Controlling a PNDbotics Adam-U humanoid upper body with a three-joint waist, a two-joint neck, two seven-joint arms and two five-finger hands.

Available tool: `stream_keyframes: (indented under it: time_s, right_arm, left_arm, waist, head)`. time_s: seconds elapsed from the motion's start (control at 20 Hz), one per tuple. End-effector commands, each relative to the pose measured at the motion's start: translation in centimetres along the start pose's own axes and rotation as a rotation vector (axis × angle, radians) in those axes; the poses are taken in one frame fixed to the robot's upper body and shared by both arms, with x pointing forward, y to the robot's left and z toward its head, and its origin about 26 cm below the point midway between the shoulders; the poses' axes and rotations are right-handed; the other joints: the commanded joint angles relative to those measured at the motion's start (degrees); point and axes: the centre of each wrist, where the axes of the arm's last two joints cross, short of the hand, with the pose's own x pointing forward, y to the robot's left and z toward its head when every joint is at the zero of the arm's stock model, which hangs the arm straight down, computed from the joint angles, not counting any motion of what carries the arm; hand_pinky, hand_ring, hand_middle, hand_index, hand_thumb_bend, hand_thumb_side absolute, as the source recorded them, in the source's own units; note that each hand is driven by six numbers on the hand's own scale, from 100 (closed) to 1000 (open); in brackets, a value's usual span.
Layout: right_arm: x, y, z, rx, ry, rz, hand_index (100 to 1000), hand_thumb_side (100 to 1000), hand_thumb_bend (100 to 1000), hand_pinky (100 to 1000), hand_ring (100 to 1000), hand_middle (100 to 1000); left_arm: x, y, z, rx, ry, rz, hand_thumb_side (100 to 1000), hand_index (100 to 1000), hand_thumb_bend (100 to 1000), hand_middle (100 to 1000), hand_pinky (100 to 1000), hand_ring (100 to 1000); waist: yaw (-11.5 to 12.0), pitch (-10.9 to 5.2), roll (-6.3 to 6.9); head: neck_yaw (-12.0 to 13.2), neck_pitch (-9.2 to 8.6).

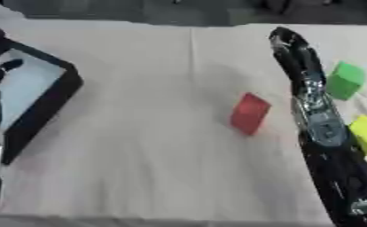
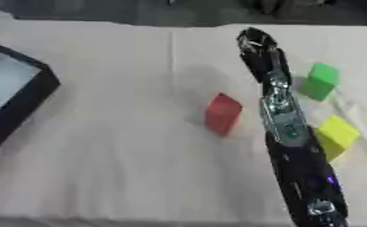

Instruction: Pick up the objects with one hand, pass them to the other hand, and then place them into the box on the other side of the table.

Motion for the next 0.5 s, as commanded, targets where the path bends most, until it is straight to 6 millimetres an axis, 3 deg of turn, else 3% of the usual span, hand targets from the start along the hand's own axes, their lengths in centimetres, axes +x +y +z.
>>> stream_keyframes:
  time_s: [0.05, 0.5]
  right_arm:
    - [1.23, -0.66, -0.63, -0.008, -0.046, 0.016, 854, 621, 100, 869, 840, 786]
    - [1.26, -0.70, -0.65, -0.009, -0.047, 0.018, 854, 622, 100, 869, 840, 786]
  left_arm:
    - [0.80, 0.36, -0.29, 0.001, -0.026, -0.010, 775, 807, 164, 810, 747, 857]
    - [0.82, 0.38, -0.30, 0.001, -0.026, -0.010, 775, 807, 163, 811, 748, 857]
  waist:
    - [0.0, -1.28, -0.31]
    - [0.0, -1.22, -0.30]
  head:
    - [0.0, -0.60]
    - [-0.1, -0.65]
